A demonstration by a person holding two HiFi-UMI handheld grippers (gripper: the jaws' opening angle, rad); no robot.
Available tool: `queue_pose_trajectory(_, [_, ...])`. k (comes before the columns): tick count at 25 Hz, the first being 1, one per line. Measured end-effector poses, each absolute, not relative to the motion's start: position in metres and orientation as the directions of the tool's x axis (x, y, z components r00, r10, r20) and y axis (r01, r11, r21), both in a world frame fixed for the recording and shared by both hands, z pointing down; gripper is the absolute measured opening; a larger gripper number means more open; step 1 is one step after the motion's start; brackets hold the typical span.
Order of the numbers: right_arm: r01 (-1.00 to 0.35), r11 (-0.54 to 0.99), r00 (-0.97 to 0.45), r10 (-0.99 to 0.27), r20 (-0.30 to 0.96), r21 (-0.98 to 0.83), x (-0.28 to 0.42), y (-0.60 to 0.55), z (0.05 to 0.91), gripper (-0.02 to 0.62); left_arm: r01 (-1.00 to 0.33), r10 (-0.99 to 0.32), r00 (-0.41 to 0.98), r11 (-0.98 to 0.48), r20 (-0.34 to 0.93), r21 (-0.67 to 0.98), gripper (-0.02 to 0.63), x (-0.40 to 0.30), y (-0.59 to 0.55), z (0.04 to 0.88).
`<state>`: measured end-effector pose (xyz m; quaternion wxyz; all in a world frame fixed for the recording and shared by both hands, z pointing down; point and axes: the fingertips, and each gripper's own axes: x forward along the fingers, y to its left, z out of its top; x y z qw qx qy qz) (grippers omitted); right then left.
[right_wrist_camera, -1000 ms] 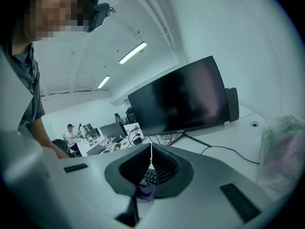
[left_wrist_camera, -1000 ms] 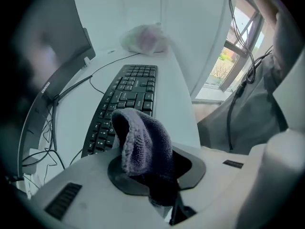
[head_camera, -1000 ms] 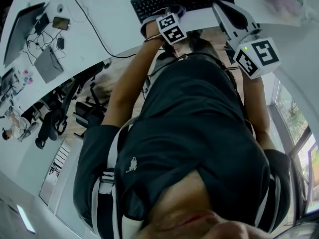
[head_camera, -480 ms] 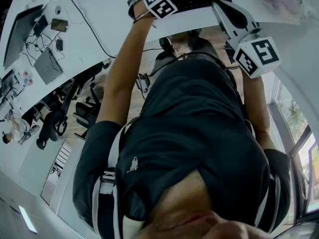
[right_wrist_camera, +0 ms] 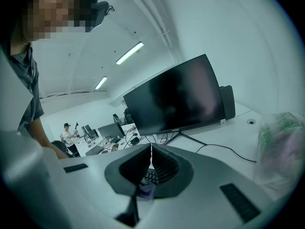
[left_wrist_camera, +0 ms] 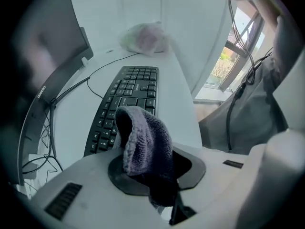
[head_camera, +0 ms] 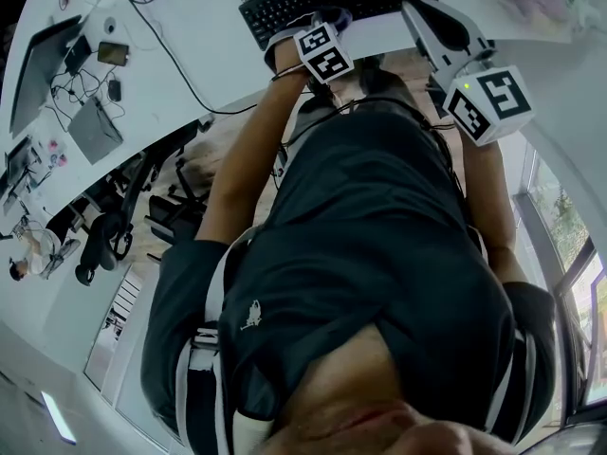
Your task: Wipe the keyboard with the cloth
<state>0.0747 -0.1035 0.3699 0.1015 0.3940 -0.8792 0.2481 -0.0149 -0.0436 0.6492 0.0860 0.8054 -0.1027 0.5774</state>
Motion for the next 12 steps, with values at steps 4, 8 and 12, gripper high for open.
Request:
queue_pose_trajectory(4, [-0.739,0.571,-0.673,-0.637,0.374,-0.357,0.075,-0.103,0.371,0.011,-0.283,-0.114,0.304,-0.959,0.946,-0.025,0.067,-0.018,-0.086,0.643])
queue_pose_trajectory(8, [-0.742,0.567,-0.671,-0.638,0.378,-0.358,0.078,-0.102,0.374,0.011,-0.334,-0.158,0.281,-0.941,0.947,-0.058,0.067,-0.026,-0.138,0.639])
queue_pose_trajectory(12, [-0.747,0.558,-0.664,-0.646,0.377,-0.36,0.084,-0.1,0.374,0.011,-0.285,-0.11,0.272,-0.958,0.956,-0.03,0.067,-0.016,-0.121,0.64])
